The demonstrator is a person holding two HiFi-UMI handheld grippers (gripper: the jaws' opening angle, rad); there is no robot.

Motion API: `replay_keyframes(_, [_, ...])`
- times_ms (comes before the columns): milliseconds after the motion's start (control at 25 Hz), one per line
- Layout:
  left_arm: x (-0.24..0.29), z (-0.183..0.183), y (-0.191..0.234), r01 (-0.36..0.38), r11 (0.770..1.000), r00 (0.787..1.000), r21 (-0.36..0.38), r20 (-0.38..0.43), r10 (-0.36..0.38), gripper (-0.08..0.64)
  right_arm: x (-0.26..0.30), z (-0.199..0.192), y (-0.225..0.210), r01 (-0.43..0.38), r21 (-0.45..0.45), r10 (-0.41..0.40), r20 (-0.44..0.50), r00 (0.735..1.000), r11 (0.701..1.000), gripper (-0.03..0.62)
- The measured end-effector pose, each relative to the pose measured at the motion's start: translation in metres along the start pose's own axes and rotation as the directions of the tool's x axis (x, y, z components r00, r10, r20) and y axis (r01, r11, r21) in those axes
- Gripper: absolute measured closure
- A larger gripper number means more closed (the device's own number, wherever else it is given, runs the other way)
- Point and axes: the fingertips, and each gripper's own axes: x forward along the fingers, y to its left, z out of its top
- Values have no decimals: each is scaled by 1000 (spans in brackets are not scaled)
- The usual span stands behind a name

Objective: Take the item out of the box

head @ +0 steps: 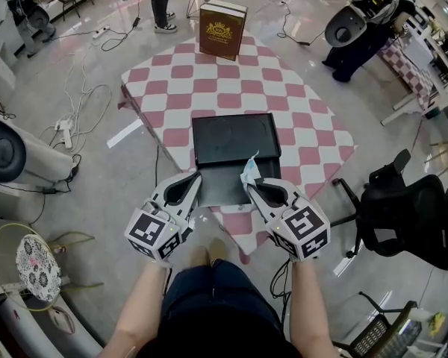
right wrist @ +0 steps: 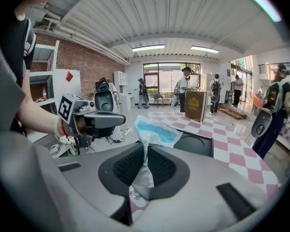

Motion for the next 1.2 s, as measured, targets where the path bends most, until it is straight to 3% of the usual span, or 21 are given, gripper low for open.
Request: replay_keyframes(1200, [0, 38, -11, -6, 999, 999, 46, 35, 4, 560, -56, 42, -18, 114, 57, -124, 219, 968, 992, 563])
